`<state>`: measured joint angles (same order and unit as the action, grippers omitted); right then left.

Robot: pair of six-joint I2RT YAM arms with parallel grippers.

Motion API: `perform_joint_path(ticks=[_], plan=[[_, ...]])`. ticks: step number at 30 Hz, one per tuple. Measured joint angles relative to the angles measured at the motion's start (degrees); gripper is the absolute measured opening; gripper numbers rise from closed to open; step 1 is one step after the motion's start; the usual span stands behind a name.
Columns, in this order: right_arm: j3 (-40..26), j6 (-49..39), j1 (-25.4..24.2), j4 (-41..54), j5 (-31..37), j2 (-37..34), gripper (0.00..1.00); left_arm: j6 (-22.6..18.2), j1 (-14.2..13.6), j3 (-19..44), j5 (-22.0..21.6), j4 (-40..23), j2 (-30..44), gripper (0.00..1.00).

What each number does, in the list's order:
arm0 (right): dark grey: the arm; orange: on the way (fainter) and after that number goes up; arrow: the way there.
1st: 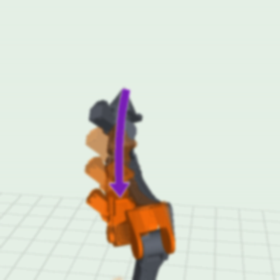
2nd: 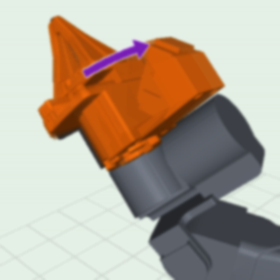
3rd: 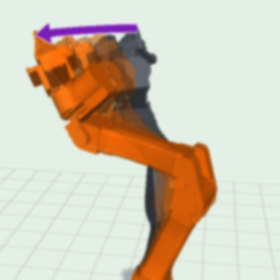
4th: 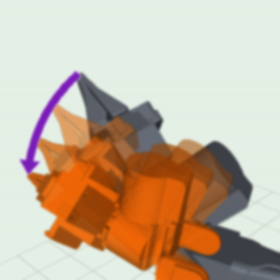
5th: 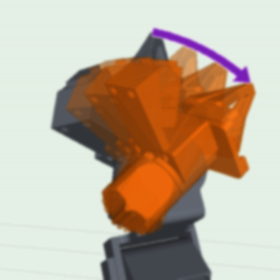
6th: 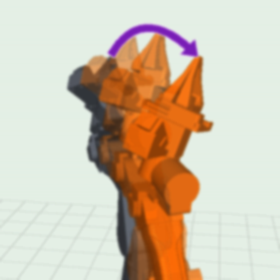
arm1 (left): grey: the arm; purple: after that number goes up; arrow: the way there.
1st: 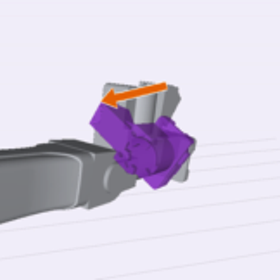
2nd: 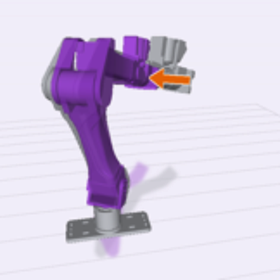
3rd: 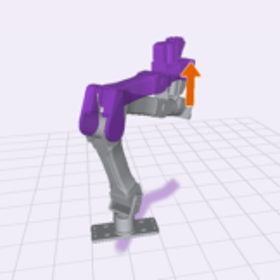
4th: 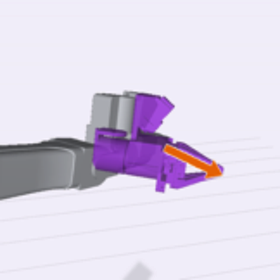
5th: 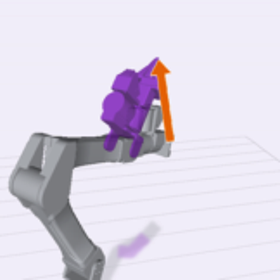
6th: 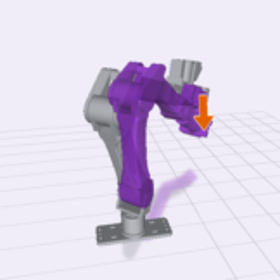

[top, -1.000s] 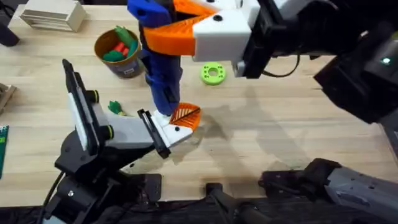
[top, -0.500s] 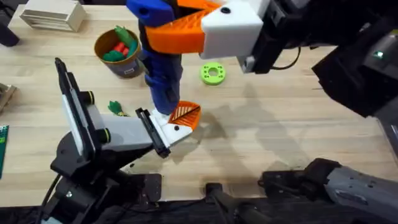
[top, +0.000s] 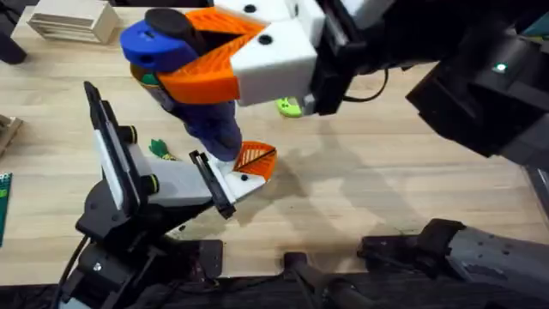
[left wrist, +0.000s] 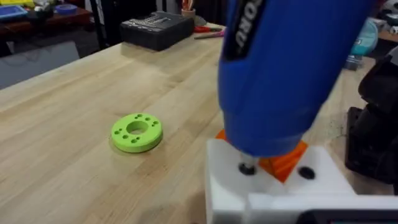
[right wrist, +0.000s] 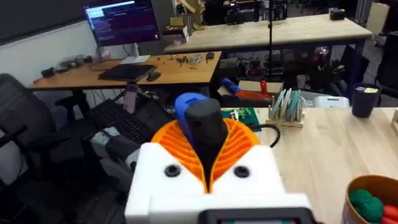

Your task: Pick up the gripper from the table and insert it into the empty holder that is missing its gripper. Then pick up a screw, insert it into the mounting hole, and use the screwdriver to tighten it. Finally, clean up the table by picking up the vegetable and placing it into the bucket.

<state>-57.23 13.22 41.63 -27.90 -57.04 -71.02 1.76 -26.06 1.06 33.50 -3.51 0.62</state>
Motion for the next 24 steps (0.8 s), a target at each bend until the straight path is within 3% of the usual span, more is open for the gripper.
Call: perform_joint_path(ticks=[10, 24], plan=[[-0.8, 0.1, 0.2, -3.3, -1.3, -0.7, 0.032, -0.1, 0.0, -0.1, -0.3, 1.4, -0.6, 0.006], [-5.0, 2.6, -6.4, -7.1, -4.7, 1.4, 0.031, 0.2, 0.0, -0.3, -0.3, -0.3, -0.5, 0.006]])
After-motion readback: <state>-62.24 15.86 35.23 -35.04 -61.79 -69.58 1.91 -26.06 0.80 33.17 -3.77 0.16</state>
